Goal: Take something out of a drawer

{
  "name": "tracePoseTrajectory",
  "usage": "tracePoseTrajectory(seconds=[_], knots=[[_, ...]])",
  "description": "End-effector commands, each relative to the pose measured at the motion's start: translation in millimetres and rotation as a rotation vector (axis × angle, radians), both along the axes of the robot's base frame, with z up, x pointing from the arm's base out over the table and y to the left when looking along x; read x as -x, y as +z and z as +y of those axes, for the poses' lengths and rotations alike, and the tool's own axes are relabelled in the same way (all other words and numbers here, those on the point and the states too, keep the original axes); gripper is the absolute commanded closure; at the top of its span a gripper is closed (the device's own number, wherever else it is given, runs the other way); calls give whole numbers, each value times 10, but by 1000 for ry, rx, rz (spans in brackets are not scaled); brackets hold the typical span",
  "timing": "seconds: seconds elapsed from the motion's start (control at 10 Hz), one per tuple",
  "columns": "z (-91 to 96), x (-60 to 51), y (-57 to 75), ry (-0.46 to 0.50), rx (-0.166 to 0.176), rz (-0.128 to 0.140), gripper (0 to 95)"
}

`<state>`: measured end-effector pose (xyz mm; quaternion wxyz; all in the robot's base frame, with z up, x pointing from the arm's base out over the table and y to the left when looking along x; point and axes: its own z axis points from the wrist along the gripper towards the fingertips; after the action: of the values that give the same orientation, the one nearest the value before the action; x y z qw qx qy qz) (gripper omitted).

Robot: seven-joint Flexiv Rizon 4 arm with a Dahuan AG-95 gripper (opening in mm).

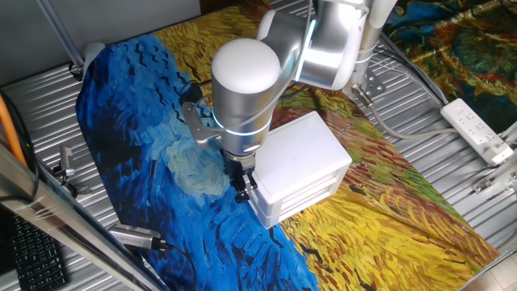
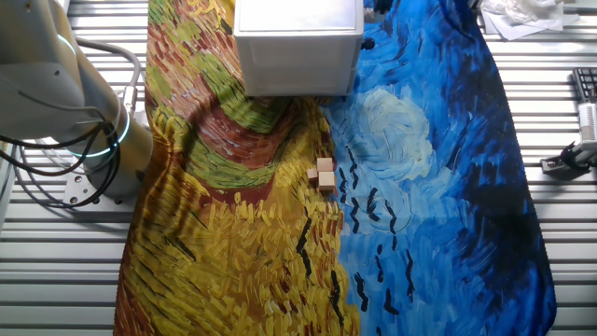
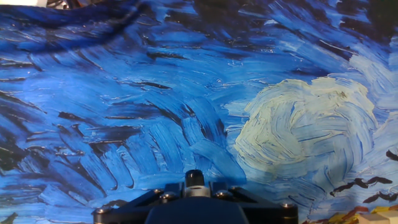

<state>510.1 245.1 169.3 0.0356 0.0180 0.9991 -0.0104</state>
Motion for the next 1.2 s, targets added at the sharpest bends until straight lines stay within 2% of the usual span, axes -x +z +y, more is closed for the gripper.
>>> tracePoseTrajectory(seconds=[0.1, 1.0, 1.1, 1.2], knots=[[4, -5, -3, 3, 0, -3, 570], [18, 9, -123, 5, 0, -11, 570], [17, 9, -126, 5, -1, -12, 760], [16, 9, -128, 5, -3, -13, 760]])
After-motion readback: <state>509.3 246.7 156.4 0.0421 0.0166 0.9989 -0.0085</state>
